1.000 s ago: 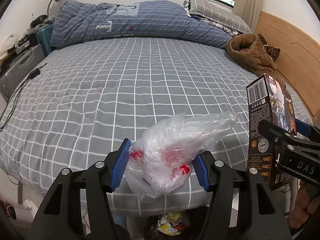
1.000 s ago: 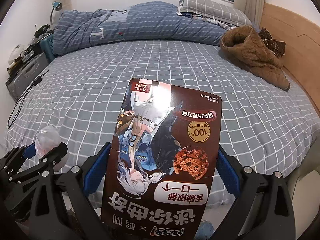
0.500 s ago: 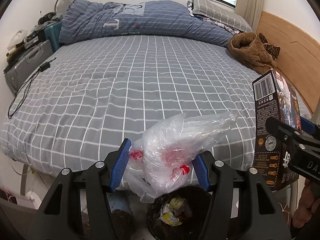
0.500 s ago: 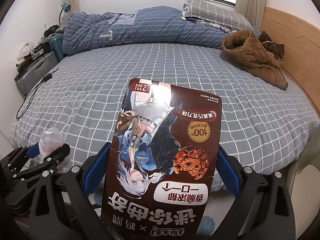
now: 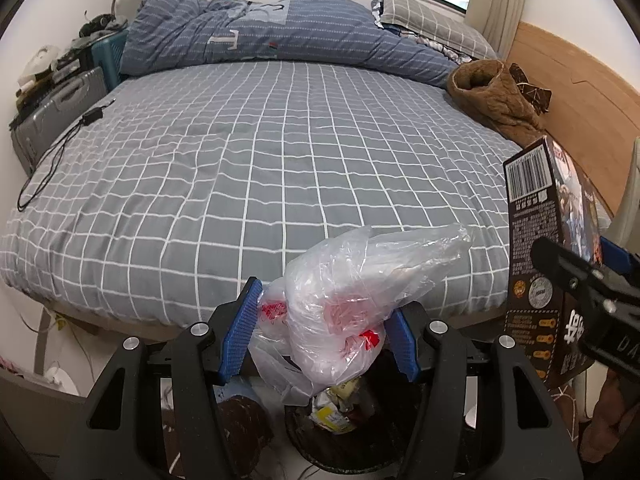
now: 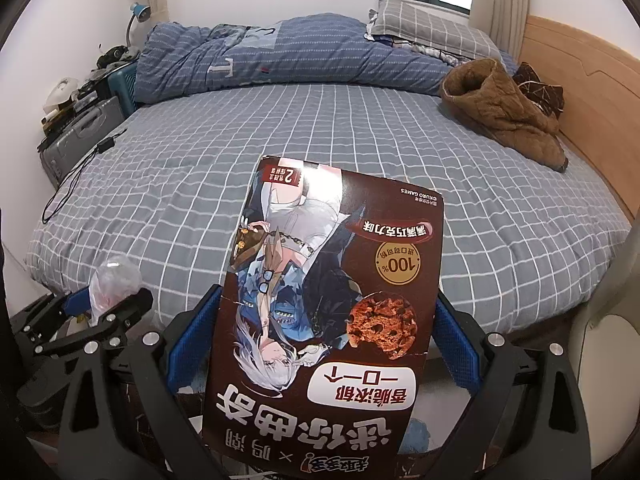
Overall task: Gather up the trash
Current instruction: 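Carry the plastic bag and brown box over the trash bin with both tools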
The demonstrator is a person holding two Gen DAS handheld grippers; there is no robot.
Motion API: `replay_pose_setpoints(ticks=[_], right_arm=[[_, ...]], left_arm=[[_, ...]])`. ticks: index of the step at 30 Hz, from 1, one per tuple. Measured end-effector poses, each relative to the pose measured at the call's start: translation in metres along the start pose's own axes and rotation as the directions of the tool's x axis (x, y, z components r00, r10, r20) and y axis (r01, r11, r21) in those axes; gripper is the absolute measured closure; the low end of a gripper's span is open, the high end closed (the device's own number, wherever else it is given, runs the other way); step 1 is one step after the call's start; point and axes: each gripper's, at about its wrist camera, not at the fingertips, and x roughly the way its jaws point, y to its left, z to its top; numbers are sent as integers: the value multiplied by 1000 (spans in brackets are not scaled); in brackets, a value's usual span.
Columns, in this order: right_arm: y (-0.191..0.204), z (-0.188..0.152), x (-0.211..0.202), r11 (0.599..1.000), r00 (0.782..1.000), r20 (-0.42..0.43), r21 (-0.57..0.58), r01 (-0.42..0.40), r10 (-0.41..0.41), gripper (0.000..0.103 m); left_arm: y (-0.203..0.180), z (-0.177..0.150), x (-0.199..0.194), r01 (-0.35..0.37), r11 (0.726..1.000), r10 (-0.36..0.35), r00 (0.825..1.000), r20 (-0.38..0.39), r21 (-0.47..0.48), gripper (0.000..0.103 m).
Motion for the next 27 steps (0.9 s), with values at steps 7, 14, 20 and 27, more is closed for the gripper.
replay_pose_setpoints(ticks=[7,14,20,27], right_arm=[[5,-26,-4,1000,1000,-27,-7,-10,10,11],[6,-56,-2,1000,998,-63,-3,-23,22,11],[4,-78,7,1000,995,-95,-2,-19,19,11],[1,-98,25,1000,991,-136,8,-16,17,11]], left_arm=[[1,-18,-13,-1,1000,1,1000,0,-6,45],[3,-47,-13,-9,1000,8,1000,-24,-4,45],[1,-75,1,-12,1000,12,997,-79,3,45],[7,-98,26,-11,1000,10,991,-134,-7,45]])
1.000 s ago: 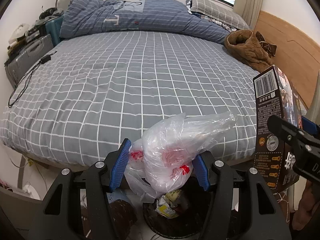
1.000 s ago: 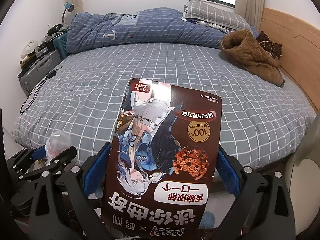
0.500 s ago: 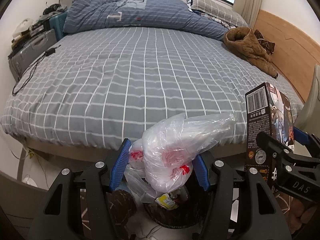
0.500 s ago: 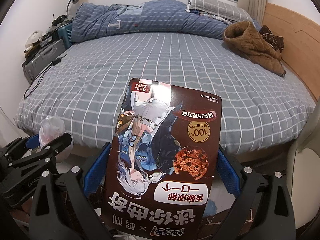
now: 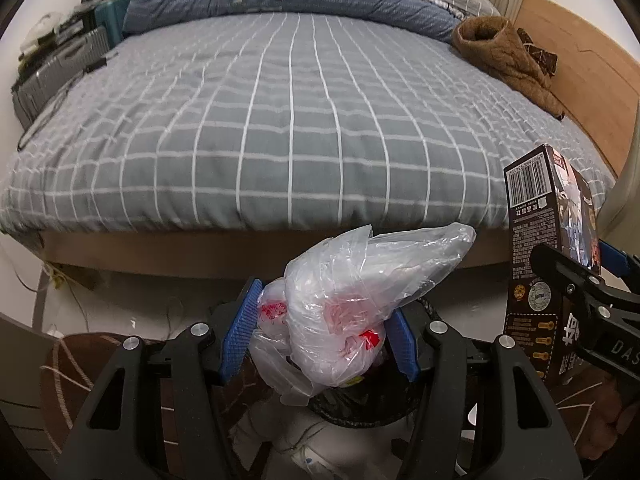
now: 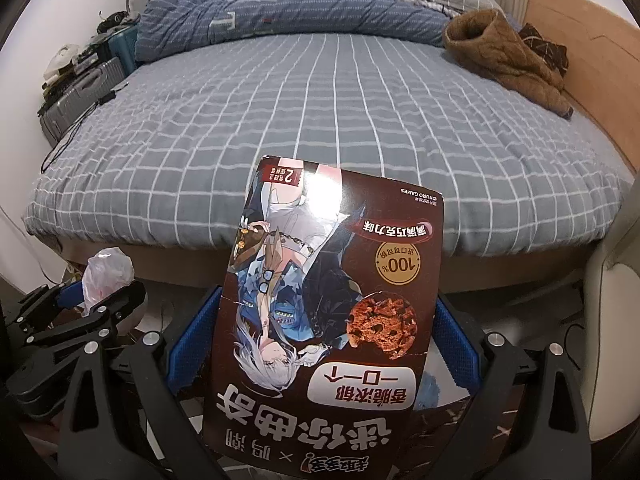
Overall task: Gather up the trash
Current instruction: 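Carry the plastic bag and brown box over the trash bin with both tools, then open the right tool dropping the brown box while the left tool releases the plastic bag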
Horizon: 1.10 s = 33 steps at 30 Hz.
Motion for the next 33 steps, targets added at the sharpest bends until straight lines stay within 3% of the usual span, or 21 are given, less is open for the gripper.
replay_pose_setpoints(ticks=[19,33], right_arm=[[10,-48,101,999,984,-176,-33,-11,5,11],[17,-51,160,998,960,-277,-40,-44,31,10]], left_arm=[[12,-32,86,-2,1000,3,994,-113,13,45],[37,-43,123,-42,999,37,983,-178,-22,45]])
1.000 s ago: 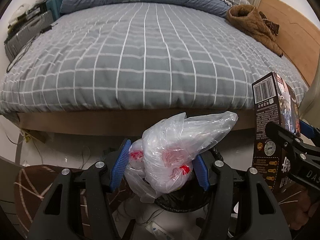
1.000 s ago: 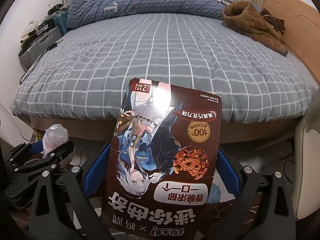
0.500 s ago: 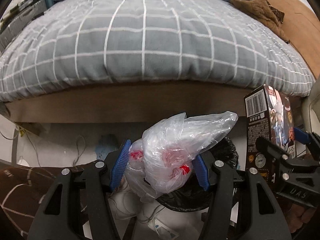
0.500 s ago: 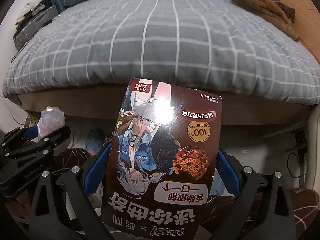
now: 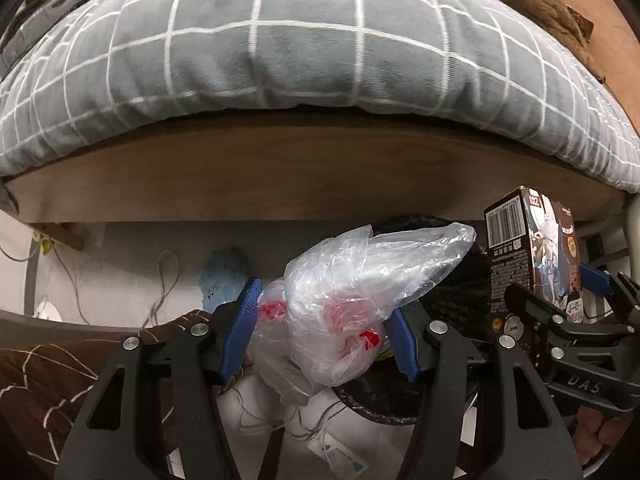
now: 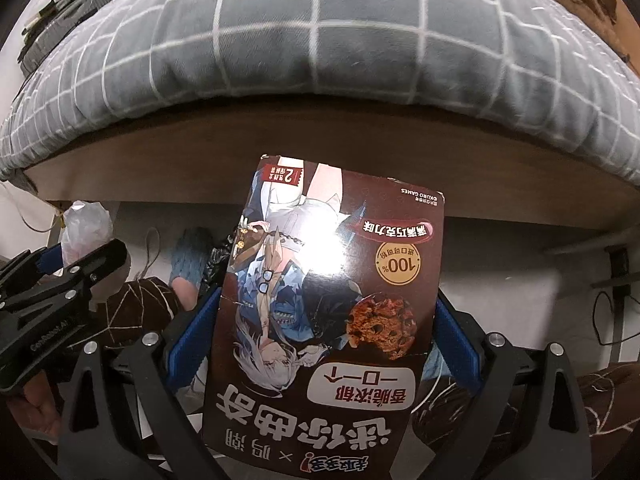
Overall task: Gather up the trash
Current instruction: 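Open the right tool dropping the brown box while the left tool releases the plastic bag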
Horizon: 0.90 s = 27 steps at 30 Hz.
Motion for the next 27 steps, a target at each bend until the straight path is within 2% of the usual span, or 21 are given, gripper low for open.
replay_pose_setpoints(ticks=[12,27], right_arm=[[-9,3,-2,999,998,35,-10,43,-43,8],[-88,-18,-39,986,987,87,110,123,-133,8]], left_arm=[[-2,0,-2,11,1000,-11,1000,-2,-9,45],[-77,7,4,93,992,-92,996,-15,90,45]])
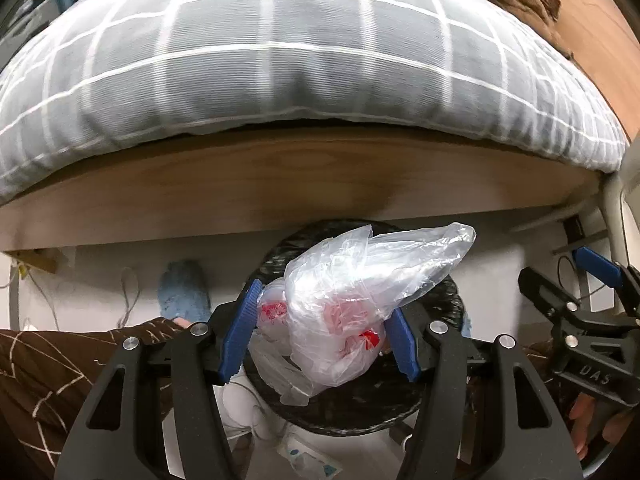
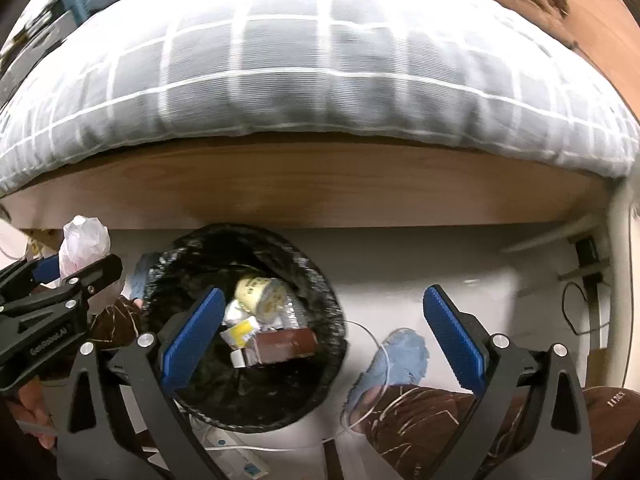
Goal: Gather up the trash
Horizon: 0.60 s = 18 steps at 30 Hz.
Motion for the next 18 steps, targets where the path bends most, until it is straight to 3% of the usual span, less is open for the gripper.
replay_pose_setpoints(ticks=[14,17,18], right_arm=[[-39,-9,5,997,1000,-3,70,17,-17,8],[-36,-10,5,998,1000,0,67,15,-15,8],[-36,-9,5,998,1000,2,65,14,-14,8]], left_arm=[[-53,2,21,24,998,-21,999,-35,61,43],[-57,0,22,11,997,-9,1000,-30,71,32],[-56,1,23,7,997,-5,1000,-24,71,23]])
